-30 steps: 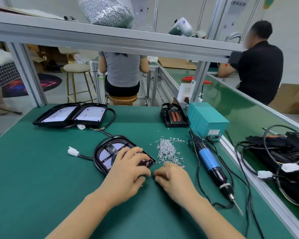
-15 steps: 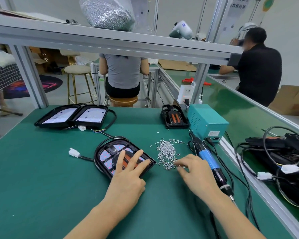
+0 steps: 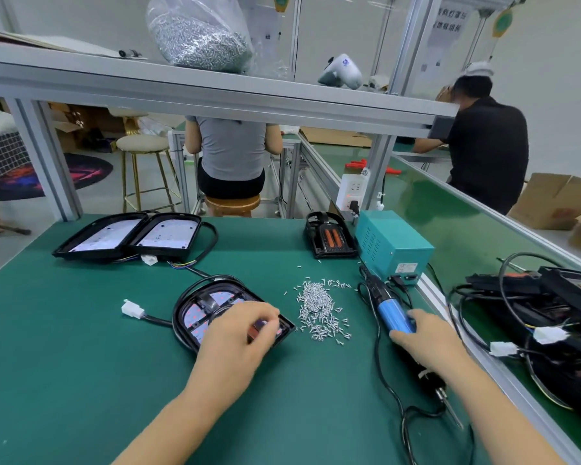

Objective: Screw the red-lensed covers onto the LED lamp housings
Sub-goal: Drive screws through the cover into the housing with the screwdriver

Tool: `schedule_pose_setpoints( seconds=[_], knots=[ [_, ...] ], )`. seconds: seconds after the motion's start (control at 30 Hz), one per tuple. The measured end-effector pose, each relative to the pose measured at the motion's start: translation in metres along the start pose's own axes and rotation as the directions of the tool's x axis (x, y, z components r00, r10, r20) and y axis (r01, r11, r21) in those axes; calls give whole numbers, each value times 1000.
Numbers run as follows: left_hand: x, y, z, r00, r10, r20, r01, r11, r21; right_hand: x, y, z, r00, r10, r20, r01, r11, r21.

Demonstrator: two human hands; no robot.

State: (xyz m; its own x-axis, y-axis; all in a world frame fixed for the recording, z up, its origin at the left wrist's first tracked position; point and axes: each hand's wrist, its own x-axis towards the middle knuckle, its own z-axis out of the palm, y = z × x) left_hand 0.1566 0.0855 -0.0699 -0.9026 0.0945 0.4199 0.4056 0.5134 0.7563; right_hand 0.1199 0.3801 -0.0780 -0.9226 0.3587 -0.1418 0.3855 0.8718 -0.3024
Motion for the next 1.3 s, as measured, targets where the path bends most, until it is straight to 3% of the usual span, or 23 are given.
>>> schedule_pose_setpoints(
  seconds=[0.1, 0.3, 0.43, 0.63, 0.87, 1.0, 1.1, 1.3],
  knots=[
    [12, -2, -6, 984, -177, 6, 175, 973, -151, 7, -3, -2, 997, 25, 71, -29, 998, 60],
    [18, -15, -11, 956, -293, -8, 276, 910, -311, 16, -8, 1, 991, 86, 101, -97, 990, 106],
    [19, -20, -13, 937, -349, -28, 313, 869, -383, 21, -3, 1, 986, 114, 118, -144, 946, 290],
    [24, -22, -17, 935, -354, -34, 318, 874, -368, 18, -5, -5, 971, 102, 215, -211, 788, 578],
    [26, -28, -21, 935, -353, -40, 316, 878, -360, 19, -7, -9, 914, 7, 406, -357, 489, 796],
    [27, -28, -23, 930, -366, -37, 323, 860, -395, 8, -8, -21, 876, -58, 478, -457, 213, 864],
    [28, -27, -22, 927, -376, -14, 333, 838, -432, -1, -17, -37, 894, -141, 426, -429, 11, 903],
    [30, -24, -19, 920, -390, 44, 351, 766, -539, -22, -50, -67, 944, -275, 183, -269, -315, 910]
  ],
)
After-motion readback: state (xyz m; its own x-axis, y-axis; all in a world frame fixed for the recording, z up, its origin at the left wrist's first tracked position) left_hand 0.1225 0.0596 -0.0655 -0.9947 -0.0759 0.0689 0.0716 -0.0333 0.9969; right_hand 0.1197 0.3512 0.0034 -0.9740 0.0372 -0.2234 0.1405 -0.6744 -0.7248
